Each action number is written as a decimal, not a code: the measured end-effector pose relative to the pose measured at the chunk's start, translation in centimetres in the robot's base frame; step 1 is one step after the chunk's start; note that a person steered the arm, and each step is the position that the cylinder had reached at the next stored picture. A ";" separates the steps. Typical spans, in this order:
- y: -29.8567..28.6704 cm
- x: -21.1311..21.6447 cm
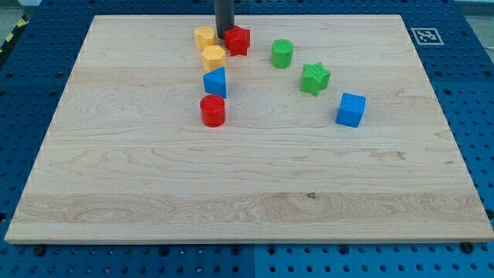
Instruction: Separate the red star and heart
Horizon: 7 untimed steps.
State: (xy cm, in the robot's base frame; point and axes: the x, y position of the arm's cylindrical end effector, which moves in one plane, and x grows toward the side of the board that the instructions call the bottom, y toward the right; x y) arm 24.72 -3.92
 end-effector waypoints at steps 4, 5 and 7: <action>1.1 2.1; 1.1 2.3; 1.1 1.2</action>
State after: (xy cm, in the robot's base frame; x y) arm 25.92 -2.85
